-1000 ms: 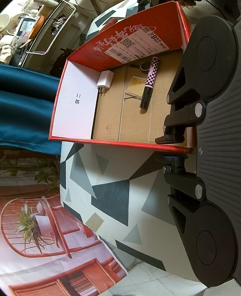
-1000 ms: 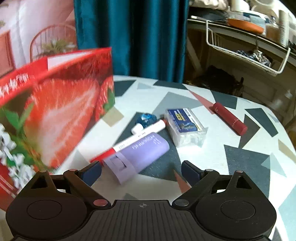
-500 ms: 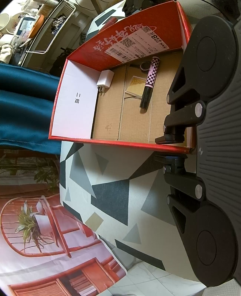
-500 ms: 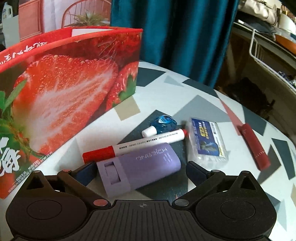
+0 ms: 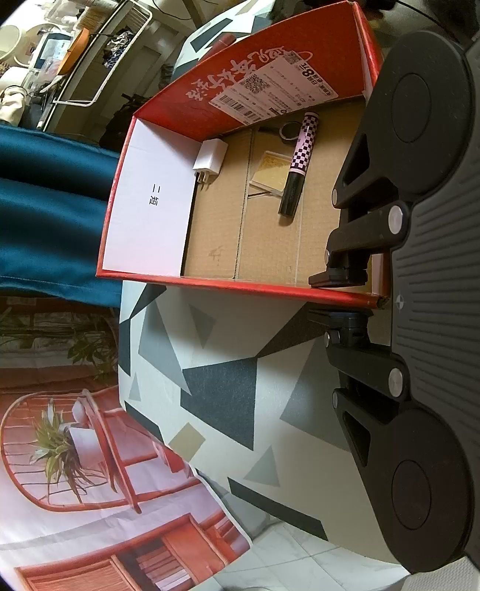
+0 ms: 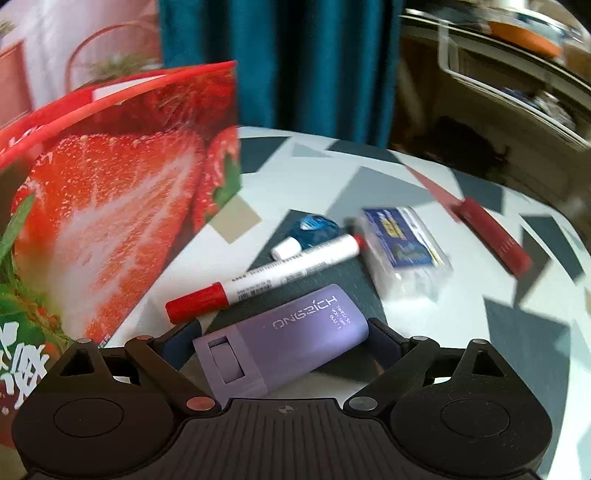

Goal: Organize rigid objects
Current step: 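Move the right tool down to the lavender power bank, then close the right gripper on the lavender power bank and lift it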

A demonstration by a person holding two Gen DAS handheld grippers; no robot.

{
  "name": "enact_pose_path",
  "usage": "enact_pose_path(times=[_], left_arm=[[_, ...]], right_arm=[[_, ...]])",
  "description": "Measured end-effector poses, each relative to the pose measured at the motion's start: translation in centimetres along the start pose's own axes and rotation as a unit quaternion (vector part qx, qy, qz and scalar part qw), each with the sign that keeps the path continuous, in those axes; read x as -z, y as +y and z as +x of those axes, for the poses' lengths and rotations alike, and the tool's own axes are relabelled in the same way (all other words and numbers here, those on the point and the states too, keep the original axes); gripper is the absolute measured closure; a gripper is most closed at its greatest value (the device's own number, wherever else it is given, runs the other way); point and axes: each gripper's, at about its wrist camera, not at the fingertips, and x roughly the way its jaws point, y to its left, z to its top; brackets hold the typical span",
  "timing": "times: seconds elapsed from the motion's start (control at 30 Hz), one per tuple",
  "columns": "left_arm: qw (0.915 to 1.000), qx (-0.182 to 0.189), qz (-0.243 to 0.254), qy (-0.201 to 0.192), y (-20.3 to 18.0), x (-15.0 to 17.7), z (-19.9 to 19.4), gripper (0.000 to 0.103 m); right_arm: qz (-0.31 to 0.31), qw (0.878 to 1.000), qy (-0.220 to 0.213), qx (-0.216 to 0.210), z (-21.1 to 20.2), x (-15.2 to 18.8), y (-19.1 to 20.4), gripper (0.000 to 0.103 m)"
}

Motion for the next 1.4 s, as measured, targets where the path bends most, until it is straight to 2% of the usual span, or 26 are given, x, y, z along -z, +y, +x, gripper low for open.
enact_pose_path(times=[0.2, 0.47, 0.67, 0.8, 0.9, 0.97, 1.17, 1.4], left_arm=[[1.0000, -0.001, 0.002, 0.000, -0.1, 0.1, 0.0, 0.089], [1.0000, 0.002, -0.006, -0.003, -0.1, 0.1, -0.1, 0.089], [1.0000, 0.003, -0.001, -0.003, -0.1, 0.1, -0.1, 0.091], [1.0000, 0.007, 0.001, -0.003, 0.0, 0.0, -0.1, 0.093], [0.9998, 0.018, -0.009, -0.003, 0.4, -0.2, -0.1, 0.093], [0.9998, 0.020, -0.008, -0.003, 0.4, -0.1, -0.1, 0.093], [0.9998, 0.019, -0.004, -0.005, 0.3, -0.1, 0.0, 0.093], [0.9999, 0.016, -0.001, -0.006, 0.2, -0.1, 0.0, 0.093]], right_arm=[[0.055, 0.997, -0.003, 0.054, -0.7, 0.8, 0.6, 0.010], [-0.002, 1.000, -0.006, -0.004, -2.1, 0.8, 0.2, 0.004], [-0.072, 0.997, 0.003, -0.020, -2.4, 1.4, 0.2, 0.004], [-0.084, 0.996, 0.004, -0.031, -1.9, 0.8, 0.1, 0.004], [-0.061, 0.997, 0.008, -0.034, -1.2, 0.5, -0.2, 0.005], [-0.053, 0.998, 0.000, -0.029, -1.2, 0.5, 0.0, 0.015], [-0.022, 1.000, -0.007, 0.007, -1.4, 0.9, 0.9, 0.016], [0.030, 0.999, -0.027, 0.001, -2.9, 1.2, 0.8, 0.016]])
